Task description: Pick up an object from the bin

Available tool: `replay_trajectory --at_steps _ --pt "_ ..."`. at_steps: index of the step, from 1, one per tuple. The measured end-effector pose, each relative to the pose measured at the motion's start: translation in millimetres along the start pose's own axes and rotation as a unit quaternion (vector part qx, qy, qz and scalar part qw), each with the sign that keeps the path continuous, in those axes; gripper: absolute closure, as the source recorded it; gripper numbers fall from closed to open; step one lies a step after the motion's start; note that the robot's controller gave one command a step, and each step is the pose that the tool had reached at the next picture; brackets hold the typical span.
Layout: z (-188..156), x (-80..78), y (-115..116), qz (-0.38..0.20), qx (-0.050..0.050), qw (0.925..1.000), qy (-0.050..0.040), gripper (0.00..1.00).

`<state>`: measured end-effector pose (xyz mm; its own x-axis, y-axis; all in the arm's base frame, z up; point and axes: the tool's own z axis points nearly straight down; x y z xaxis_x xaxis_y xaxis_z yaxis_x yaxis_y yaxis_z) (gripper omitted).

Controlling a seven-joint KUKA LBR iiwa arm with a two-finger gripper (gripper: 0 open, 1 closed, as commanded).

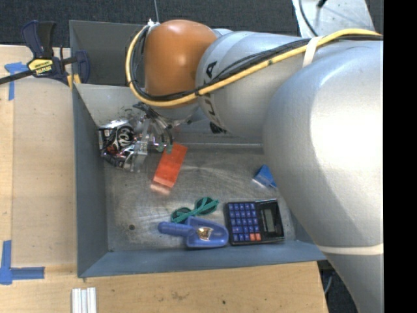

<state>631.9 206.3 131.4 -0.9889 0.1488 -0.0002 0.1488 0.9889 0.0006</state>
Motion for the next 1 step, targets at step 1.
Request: replay_trajectory --at_steps 1 --pt "-20.6 -3.1 0.7 -0.004 -0.001 1.0 -0.0022 1.0"
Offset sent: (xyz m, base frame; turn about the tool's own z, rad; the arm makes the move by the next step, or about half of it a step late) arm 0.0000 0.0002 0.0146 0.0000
